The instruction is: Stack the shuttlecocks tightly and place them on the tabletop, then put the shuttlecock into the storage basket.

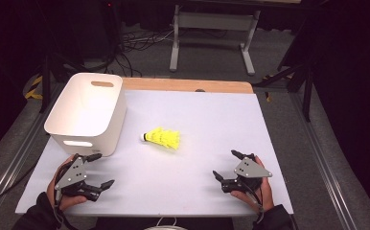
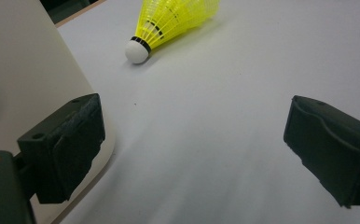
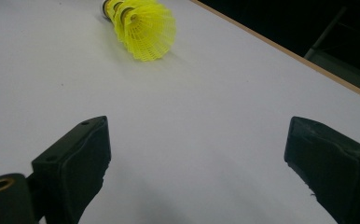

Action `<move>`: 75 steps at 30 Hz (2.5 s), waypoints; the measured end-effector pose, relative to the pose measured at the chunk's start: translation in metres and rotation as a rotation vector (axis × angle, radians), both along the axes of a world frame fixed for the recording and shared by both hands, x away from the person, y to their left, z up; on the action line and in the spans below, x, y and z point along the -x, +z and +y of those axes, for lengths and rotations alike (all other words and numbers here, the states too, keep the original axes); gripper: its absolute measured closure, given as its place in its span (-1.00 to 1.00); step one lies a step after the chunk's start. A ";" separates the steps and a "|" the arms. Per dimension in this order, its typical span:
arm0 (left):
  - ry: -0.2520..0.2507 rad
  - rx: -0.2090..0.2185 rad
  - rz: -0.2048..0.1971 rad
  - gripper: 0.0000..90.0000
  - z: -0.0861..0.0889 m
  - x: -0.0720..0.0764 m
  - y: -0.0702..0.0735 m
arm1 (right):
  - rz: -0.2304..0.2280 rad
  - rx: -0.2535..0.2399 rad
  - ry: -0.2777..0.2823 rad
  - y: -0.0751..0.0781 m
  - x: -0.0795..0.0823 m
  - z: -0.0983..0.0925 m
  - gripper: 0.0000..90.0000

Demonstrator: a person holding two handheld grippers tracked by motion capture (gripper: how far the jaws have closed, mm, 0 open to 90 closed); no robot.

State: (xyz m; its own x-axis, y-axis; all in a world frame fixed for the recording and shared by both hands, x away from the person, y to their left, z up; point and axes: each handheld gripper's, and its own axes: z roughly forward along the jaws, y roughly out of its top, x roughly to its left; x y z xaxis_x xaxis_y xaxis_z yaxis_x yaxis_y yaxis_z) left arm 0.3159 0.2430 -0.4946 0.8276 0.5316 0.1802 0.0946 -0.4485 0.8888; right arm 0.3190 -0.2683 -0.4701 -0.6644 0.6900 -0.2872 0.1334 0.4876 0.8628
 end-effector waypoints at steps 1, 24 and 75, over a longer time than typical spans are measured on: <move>-0.001 0.001 -0.001 -0.87 0.000 0.000 0.000 | 0.001 -0.001 0.002 0.000 0.000 0.000 -0.81; -0.002 -0.003 0.001 -0.87 0.002 0.001 -0.001 | 0.038 -0.006 0.040 -0.002 -0.008 0.014 -0.81; 0.011 -0.027 -0.002 -0.86 0.004 0.005 -0.001 | 0.340 0.012 0.241 -0.009 -0.101 0.153 -0.51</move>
